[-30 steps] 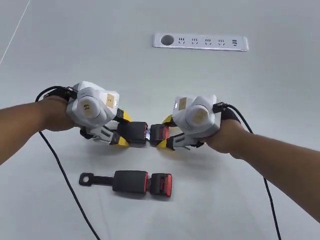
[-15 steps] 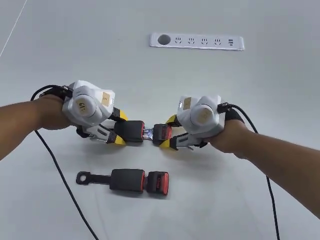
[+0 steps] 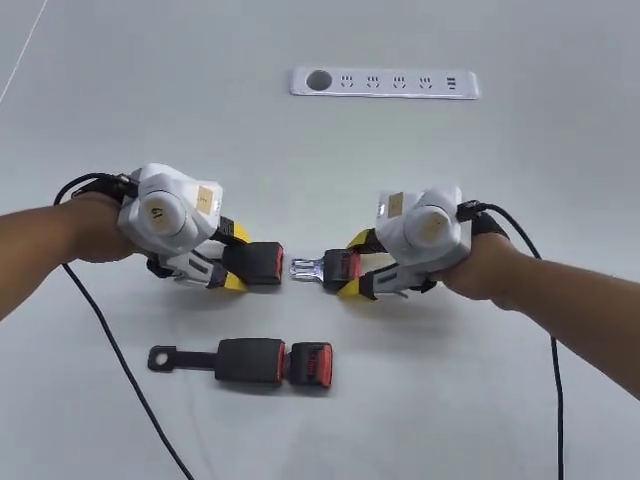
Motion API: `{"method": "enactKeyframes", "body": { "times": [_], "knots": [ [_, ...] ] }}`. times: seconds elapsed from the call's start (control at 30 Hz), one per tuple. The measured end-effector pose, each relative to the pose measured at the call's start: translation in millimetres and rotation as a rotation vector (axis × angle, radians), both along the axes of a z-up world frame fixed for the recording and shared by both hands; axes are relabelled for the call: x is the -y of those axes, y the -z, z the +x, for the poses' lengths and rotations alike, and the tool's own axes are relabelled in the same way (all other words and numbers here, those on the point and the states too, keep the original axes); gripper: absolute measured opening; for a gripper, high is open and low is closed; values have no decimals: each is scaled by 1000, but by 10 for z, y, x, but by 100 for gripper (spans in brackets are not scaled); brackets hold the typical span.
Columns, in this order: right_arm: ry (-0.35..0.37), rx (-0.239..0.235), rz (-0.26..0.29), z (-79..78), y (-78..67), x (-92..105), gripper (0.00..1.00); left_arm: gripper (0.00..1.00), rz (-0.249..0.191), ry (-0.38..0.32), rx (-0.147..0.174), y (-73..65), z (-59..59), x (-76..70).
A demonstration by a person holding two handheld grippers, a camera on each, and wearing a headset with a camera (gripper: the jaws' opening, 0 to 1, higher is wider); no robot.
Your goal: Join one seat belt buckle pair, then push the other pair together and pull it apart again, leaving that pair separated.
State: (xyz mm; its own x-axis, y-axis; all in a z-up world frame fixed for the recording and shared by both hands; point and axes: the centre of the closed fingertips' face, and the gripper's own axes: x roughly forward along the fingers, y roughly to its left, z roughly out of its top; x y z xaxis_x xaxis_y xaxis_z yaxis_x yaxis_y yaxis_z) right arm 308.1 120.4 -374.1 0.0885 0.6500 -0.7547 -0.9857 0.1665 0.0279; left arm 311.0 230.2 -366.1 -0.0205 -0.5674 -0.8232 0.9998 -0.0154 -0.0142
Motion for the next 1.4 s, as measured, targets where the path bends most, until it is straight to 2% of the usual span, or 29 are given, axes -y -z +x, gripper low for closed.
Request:
{"method": "enactKeyframes", "body": {
  "times": [0.2,0.57,0.8,0.87,1.1,1.4],
  "knots": [
    [4,4,-6,-46,-2,219,34,34,1,1,0,0,-3,4],
    [16,-3,-18,-262,-14,622,34,34,2,1,-2,-1,-12,9],
    [26,-6,-21,-308,17,831,34,34,2,0,-3,-7,-18,6],
    [37,-16,-30,-257,20,858,34,34,2,0,-3,-8,-19,6],
    [45,-20,-37,-229,68,1031,34,34,5,1,-4,-9,-19,5],
    [60,-38,-38,-198,60,1052,36,34,6,-13,-8,-7,-14,10]
  ]
}}
